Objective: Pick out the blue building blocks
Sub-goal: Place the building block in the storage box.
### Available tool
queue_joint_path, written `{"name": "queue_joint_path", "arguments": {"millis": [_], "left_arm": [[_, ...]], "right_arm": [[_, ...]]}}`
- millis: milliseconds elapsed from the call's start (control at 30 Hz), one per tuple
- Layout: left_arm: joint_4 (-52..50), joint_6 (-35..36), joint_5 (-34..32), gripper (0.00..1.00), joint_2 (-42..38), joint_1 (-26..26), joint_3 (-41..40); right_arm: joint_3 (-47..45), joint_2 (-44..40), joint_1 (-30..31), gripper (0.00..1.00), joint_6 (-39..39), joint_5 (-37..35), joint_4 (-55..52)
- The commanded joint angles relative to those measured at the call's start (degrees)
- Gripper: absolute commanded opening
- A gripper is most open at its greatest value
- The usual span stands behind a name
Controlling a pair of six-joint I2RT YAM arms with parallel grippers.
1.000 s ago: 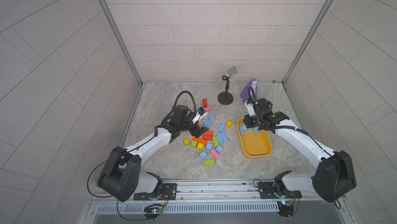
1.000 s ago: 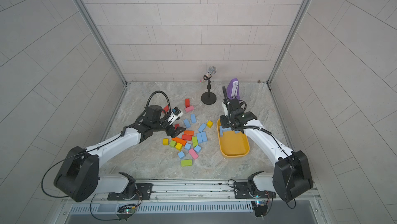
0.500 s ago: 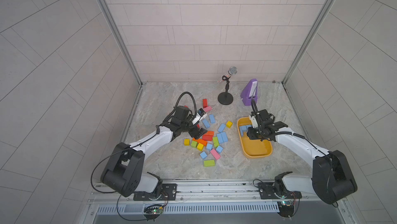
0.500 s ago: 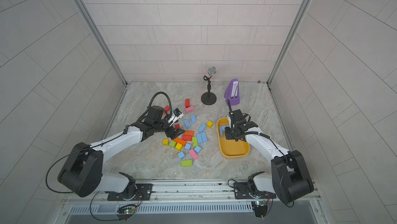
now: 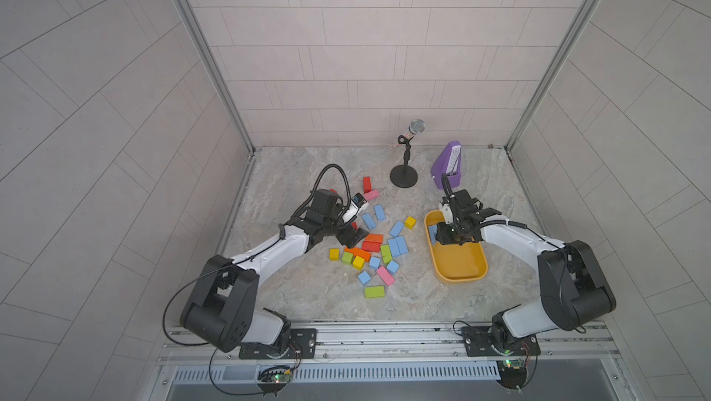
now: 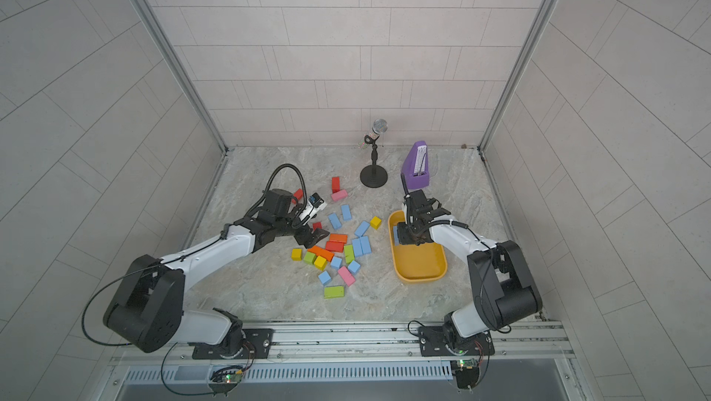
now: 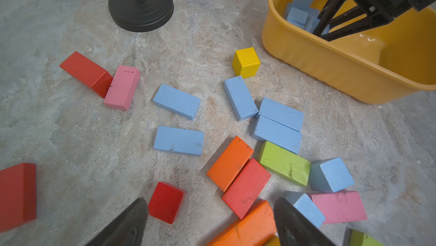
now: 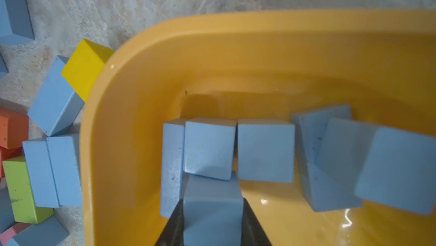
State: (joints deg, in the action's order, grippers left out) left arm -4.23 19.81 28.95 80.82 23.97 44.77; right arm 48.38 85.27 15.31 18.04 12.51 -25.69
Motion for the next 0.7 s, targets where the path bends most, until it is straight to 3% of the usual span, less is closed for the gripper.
{"name": "queue_joint_path", "arguments": {"millis": [0, 100, 300, 667], "left_arm": [[-0.6, -0.13, -0.13, 0.89, 0.46, -0.32, 1.71], [-0.6, -0.13, -0.12, 0.89, 0.48, -0.41, 1.71], [-0.25, -0.23, -0.63, 0.88, 0.48, -0.41, 1.63], [1.05, -1.22, -0.83, 0.87, -0.11, -0.73, 0.85]], "right_arm": [[1.4, 0.5, -0.11, 0.35, 0.02, 0.62, 0.38], [1.7, 0.43, -0.11, 0.44, 0.15, 1.21, 0.42], [1.47, -2.26, -0.12, 0.46, 0.5, 1.46, -0.19], [-3.37, -7.62, -3.08, 0.6, 6.14, 6.44, -0.14]]}}
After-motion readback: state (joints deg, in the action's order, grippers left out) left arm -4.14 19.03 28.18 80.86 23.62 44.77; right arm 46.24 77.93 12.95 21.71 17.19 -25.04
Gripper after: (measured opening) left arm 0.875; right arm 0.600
